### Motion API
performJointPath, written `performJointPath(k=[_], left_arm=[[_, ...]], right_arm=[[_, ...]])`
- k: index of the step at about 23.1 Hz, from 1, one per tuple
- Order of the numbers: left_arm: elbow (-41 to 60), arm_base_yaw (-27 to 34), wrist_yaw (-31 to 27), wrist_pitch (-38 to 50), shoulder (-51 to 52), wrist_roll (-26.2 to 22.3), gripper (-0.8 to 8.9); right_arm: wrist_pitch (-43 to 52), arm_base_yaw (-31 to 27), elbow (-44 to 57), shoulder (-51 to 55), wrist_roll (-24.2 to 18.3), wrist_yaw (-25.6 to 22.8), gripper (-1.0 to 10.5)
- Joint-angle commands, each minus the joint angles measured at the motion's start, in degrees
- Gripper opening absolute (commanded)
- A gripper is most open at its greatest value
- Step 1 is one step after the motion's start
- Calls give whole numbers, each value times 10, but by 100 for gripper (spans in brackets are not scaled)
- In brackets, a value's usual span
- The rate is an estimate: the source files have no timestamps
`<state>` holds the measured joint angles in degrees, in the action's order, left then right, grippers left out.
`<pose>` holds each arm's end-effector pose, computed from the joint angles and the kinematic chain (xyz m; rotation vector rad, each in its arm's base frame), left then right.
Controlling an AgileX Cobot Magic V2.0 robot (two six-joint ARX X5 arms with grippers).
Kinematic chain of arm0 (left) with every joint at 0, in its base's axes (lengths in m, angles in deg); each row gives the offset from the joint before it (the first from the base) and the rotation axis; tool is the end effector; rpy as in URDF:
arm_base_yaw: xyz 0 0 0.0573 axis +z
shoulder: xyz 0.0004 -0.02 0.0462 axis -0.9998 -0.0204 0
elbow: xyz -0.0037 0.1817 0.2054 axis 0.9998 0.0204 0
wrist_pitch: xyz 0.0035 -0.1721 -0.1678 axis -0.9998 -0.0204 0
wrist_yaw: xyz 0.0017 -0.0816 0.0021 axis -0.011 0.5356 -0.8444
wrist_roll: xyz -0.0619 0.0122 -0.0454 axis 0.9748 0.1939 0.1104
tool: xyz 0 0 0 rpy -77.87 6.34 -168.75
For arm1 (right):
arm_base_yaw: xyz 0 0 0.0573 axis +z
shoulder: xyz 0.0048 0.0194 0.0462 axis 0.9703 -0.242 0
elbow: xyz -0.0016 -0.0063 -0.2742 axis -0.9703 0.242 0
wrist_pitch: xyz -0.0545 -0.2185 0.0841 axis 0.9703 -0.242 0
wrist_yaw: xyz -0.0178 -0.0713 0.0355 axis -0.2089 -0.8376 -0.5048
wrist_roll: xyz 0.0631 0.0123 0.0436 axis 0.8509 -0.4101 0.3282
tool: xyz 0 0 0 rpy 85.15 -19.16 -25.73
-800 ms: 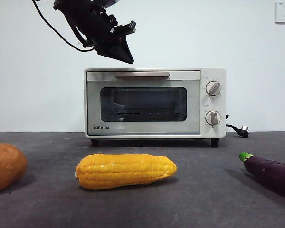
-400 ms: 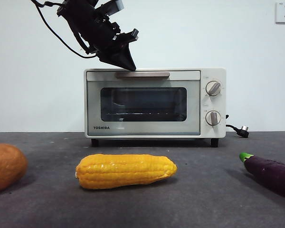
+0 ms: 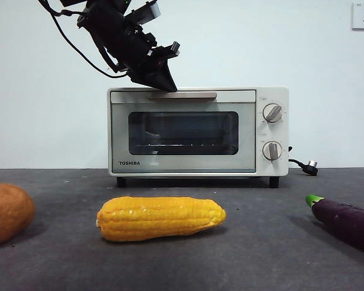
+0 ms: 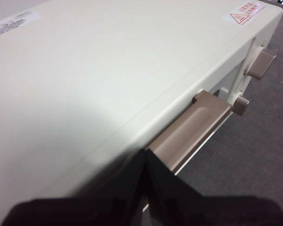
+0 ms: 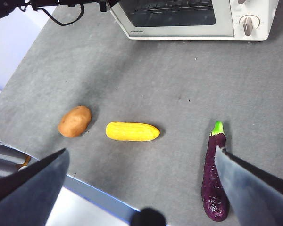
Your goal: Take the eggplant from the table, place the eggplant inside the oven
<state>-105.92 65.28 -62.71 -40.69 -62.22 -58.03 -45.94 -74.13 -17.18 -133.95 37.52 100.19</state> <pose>0.4236 -0.2029 0.2945 0.2338 0.4502 -0.7171 0.0917 0.0369 0.3802 0.2045 0.7258 0.5702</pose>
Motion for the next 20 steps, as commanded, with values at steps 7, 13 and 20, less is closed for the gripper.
performJointPath(k=[7, 13, 20], left_arm=[[5, -12, 1, -53, -33, -7, -6], [5, -38, 30, -71, -44, -7, -6], [5, -71, 30, -85, -49, -7, -6]], right_arm=[[14, 1, -2, 1, -6, 0, 536], [17, 1, -2, 1, -6, 0, 536], [17, 1, -2, 1, -6, -1, 536]])
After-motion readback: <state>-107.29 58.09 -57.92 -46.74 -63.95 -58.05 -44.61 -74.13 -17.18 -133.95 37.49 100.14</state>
